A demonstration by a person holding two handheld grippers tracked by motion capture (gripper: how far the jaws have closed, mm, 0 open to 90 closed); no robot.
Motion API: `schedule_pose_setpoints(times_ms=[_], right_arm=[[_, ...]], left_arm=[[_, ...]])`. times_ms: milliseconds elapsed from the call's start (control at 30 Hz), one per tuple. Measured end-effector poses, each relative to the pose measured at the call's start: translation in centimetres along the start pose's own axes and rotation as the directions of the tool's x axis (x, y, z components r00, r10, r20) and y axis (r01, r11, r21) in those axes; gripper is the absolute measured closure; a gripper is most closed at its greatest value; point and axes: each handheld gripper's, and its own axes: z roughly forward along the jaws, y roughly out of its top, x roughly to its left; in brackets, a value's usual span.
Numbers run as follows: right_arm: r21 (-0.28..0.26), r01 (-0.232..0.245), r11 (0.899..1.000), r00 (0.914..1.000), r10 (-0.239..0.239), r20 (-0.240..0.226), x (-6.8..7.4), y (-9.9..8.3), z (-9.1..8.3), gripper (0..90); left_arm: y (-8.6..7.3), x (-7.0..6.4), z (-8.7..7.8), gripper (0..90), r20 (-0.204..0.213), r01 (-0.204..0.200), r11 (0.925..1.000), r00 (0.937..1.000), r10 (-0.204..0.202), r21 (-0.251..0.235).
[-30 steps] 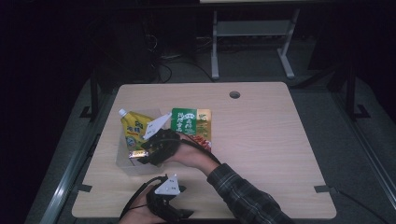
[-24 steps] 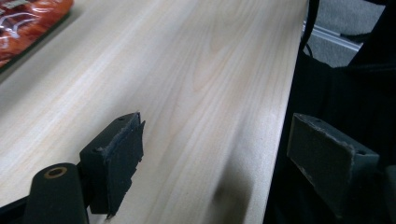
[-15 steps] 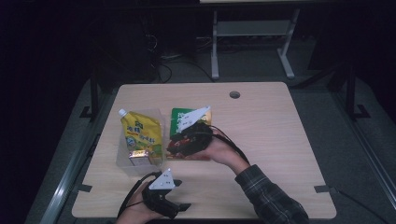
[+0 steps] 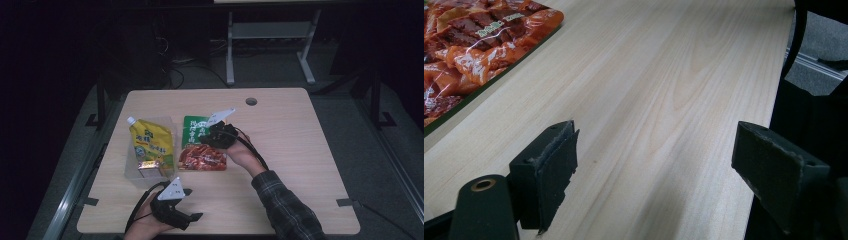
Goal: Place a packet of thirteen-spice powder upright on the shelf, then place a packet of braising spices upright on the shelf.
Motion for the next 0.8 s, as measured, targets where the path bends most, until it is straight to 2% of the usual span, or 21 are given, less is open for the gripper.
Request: schedule_pose_setpoints(times_ms=[67,100,233,300,400,500,600,700,800], right_arm=[[0.002,-0.006,1.000,0.9999,0.006,0.012,-0.3,-0.1,0.3,89.9],[0.005,-0.035,0.999,0.9992,0.035,0.022,-0.6,-0.1,0.9,89.9],[0.007,-0.073,0.997,0.9948,0.072,0.072,-1.9,0.1,2.9,90.0],[0.000,-0.119,0.993,0.9847,0.118,0.129,-2.8,0.4,4.0,90.0],[-0.007,-0.145,0.989,0.9670,0.143,0.211,-4.1,0.7,5.3,90.0],[-0.019,-0.200,0.980,0.9357,0.197,0.293,-5.8,0.9,6.6,90.0],[-0.007,-0.223,0.975,0.9128,0.212,0.349,-7.2,1.0,8.0,90.0],[0.011,-0.248,0.969,0.9001,0.227,0.372,-7.9,1.0,9.0,90.0],[0.015,-0.267,0.964,0.8925,0.241,0.381,-8.5,1.1,9.8,90.0]], left_arm=[[0.0,-0.1,0.0,17.8,0.001,0.007,1.0000,1.0000,-0.007,-0.003],[0.0,0.0,0.0,17.8,0.001,0.002,1.0000,1.0000,-0.002,-0.003],[0.1,0.0,-0.1,17.7,0.000,-0.007,1.0000,1.0000,0.007,-0.003],[0.1,0.1,-0.1,17.7,-0.002,-0.011,0.9999,0.9999,0.011,-0.001],[0.1,0.2,0.0,17.8,-0.004,-0.008,1.0000,1.0000,0.008,-0.002],[0.0,0.3,0.0,17.8,-0.006,-0.005,1.0000,1.0000,0.004,-0.003],[0.1,0.3,-0.1,17.8,-0.008,-0.011,0.9999,0.9999,0.011,-0.003],[0.0,0.4,-0.2,17.8,-0.007,-0.015,0.9999,0.9999,0.015,0.001],[0.0,0.4,-0.2,17.8,-0.007,-0.014,0.9999,0.9999,0.014,-0.002]])
